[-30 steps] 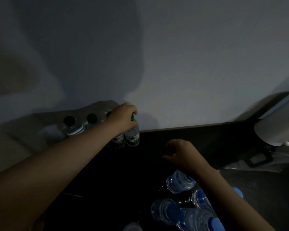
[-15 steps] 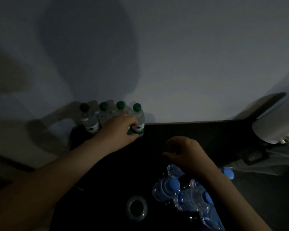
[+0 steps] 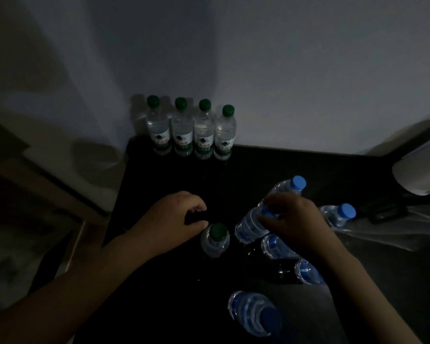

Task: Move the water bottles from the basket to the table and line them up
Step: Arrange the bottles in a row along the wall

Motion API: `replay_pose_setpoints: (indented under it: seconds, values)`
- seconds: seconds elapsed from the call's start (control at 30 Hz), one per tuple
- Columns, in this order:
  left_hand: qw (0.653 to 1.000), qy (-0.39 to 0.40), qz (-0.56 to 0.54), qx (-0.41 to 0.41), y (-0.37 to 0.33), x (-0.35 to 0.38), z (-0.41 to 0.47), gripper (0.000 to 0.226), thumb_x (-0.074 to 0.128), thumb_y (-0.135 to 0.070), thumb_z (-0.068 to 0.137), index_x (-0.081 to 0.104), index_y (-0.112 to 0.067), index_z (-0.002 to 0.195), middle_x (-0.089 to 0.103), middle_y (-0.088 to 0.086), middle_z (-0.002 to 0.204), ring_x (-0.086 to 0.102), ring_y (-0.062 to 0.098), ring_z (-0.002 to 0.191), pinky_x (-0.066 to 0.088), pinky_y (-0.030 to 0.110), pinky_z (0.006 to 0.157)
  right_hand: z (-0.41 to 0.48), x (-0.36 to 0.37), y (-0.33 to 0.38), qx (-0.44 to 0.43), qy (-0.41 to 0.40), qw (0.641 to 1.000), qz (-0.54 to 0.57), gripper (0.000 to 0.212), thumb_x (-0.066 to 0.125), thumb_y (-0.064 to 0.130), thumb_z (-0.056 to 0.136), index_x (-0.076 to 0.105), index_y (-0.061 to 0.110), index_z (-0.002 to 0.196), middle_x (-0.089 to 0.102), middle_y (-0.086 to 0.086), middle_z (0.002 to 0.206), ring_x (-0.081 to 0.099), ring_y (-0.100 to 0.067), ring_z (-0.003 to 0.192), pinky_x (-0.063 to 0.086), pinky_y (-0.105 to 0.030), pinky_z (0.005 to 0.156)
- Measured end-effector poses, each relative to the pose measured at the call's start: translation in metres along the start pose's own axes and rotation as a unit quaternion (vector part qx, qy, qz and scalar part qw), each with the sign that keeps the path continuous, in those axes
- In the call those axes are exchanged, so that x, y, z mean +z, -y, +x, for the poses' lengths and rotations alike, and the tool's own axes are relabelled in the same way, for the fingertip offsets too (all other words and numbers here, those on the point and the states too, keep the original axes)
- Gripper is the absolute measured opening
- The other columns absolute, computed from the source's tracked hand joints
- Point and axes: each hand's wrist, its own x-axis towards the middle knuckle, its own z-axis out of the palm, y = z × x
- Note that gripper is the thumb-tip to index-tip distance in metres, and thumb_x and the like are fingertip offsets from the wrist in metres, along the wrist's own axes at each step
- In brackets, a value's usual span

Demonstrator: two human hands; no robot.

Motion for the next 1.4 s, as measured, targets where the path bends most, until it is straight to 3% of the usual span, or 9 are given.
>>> replay_pose_setpoints:
  seconds: [0.1,0.27,0.43,0.53,0.83,1.17,1.4]
  values:
    - [1.0,0.005,-0.014,-0.019,-0.004,0.01,-0.01,0.029,0.071,-0.033,0.08,0.064,-0.022,0.106,0.059,-0.008,0.104,0.058,0.003,0.095,0.053,0.032,0.085,-0.003,0.005,-0.001,-0.011,-0.014,1.0,-0.006,0.031,0.068,0.029,0.084,0.063,0.019,0.113,0.066,0.004,0.103,0.061,-0.006,0.085,0.054,-0.024,0.078]
    - [0.999,0.02,-0.029,-0.04,-0.013,0.029,-0.016,0.04,0.071,-0.032,0.079,0.058,-0.025,0.116,0.054,-0.008,0.111,0.058,0.006,0.097,0.053,0.031,0.087,-0.005,0.006,-0.004,-0.018,-0.037,0.999,-0.012,0.032,0.07,0.024,0.082,0.064,0.016,0.112,0.066,-0.001,0.106,0.063,-0.012,0.088,0.056,-0.035,0.081]
    - [0.999,0.013,0.009,-0.033,-0.019,0.039,-0.012,0.046,0.071,-0.035,0.079,0.054,-0.024,0.12,0.051,-0.007,0.114,0.056,0.008,0.095,0.05,0.026,0.082,-0.006,0.011,-0.012,-0.017,-0.031,0.999,-0.037,0.035,0.068,0.022,0.084,0.06,0.014,0.117,0.061,-0.005,0.114,0.062,-0.015,0.09,0.053,-0.029,0.078]
    - [0.999,0.022,0.033,-0.018,-0.021,0.043,-0.007,0.047,0.072,-0.035,0.078,0.054,-0.023,0.121,0.049,-0.005,0.115,0.054,0.01,0.097,0.046,0.023,0.081,-0.006,0.014,-0.015,-0.017,-0.017,0.998,-0.05,0.04,0.068,0.023,0.085,0.058,0.012,0.122,0.06,-0.008,0.119,0.063,-0.02,0.094,0.053,-0.036,0.083]
    - [0.998,0.02,0.063,0.012,-0.02,0.047,-0.001,0.02,0.07,-0.024,0.076,0.061,-0.016,0.092,0.045,-0.004,0.094,0.054,0.015,0.08,0.044,0.025,0.069,0.0,0.022,-0.018,-0.028,-0.015,0.997,-0.067,0.031,0.069,0.024,0.084,0.06,0.012,0.11,0.057,-0.007,0.112,0.058,-0.018,0.092,0.053,-0.035,0.081]
    - [0.997,-0.041,0.035,-0.055,-0.003,0.026,0.013,0.019,0.071,-0.021,0.073,0.062,-0.009,0.085,0.051,0.006,0.091,0.054,0.021,0.08,0.045,0.032,0.073,0.003,0.024,-0.019,-0.022,-0.037,0.998,-0.039,0.024,0.072,0.018,0.078,0.064,0.006,0.097,0.062,-0.009,0.099,0.06,-0.021,0.085,0.054,-0.041,0.077]
    - [0.997,-0.069,0.015,-0.04,0.004,0.024,0.016,0.024,0.075,-0.02,0.071,0.057,-0.005,0.073,0.052,0.008,0.084,0.054,0.023,0.072,0.044,0.034,0.066,0.0,0.013,-0.018,-0.023,-0.025,0.999,-0.019,0.025,0.075,0.019,0.076,0.065,0.008,0.096,0.066,-0.006,0.094,0.063,-0.017,0.082,0.057,-0.038,0.073]
